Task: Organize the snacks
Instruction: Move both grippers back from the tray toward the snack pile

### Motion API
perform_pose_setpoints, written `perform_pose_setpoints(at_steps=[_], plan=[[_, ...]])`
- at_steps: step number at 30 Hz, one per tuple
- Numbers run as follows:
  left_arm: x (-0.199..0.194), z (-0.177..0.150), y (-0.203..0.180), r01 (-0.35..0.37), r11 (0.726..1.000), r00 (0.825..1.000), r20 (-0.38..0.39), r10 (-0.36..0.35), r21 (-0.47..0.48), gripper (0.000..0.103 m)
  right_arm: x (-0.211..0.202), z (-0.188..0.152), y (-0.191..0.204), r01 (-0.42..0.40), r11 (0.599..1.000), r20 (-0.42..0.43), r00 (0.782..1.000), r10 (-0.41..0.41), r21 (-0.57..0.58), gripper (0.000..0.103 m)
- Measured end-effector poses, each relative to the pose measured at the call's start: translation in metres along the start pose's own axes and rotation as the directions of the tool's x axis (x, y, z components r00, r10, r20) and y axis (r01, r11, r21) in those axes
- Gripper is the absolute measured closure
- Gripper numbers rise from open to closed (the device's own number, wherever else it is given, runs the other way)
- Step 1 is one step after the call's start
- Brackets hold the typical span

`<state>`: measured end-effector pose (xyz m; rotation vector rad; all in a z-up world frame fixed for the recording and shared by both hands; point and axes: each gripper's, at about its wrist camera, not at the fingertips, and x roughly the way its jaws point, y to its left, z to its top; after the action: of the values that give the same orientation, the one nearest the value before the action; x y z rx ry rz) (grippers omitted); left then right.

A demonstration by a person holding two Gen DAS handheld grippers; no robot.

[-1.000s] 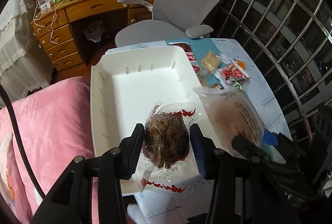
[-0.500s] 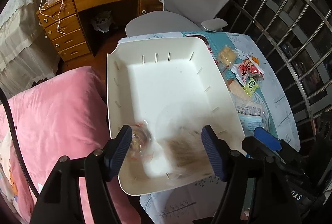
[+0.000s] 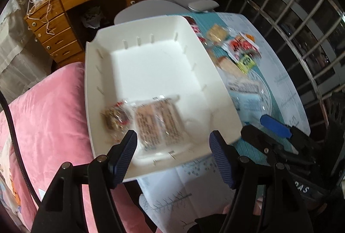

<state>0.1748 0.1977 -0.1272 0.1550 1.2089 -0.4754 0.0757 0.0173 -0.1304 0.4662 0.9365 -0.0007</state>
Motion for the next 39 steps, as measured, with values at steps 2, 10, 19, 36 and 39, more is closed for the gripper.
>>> perform_pose_setpoints(at_steps=[2,10,19,36,39], plan=[[0.002,-0.006,-0.010,0.011,1.000,1.000,-0.012,-0.011,0.009,0.035,-0.004,-0.002,-0.007,0.013,1.000,-0.007,1.000,-0.013,-0.007,0.030],[0.010,-0.022,-0.044,0.002,1.000,0.999,-0.042,-0.002,0.012,0.035,-0.020,-0.011,-0.045,0.081,0.995,-0.037,0.996,-0.083,-0.053,0.030],[0.018,-0.026,-0.081,-0.021,1.000,0.994,-0.103,0.020,-0.010,0.030,-0.030,0.006,-0.085,0.077,0.986,-0.102,0.990,-0.093,-0.145,0.028],[0.065,-0.013,-0.144,-0.019,0.996,0.995,-0.096,0.010,-0.088,0.021,-0.026,0.044,-0.123,0.017,0.858,-0.162,0.980,-0.116,-0.513,0.017],[0.077,-0.014,-0.155,-0.036,0.998,0.996,-0.080,0.031,-0.057,0.021,-0.023,0.045,-0.130,-0.016,0.821,-0.171,0.980,-0.100,-0.570,0.016]])
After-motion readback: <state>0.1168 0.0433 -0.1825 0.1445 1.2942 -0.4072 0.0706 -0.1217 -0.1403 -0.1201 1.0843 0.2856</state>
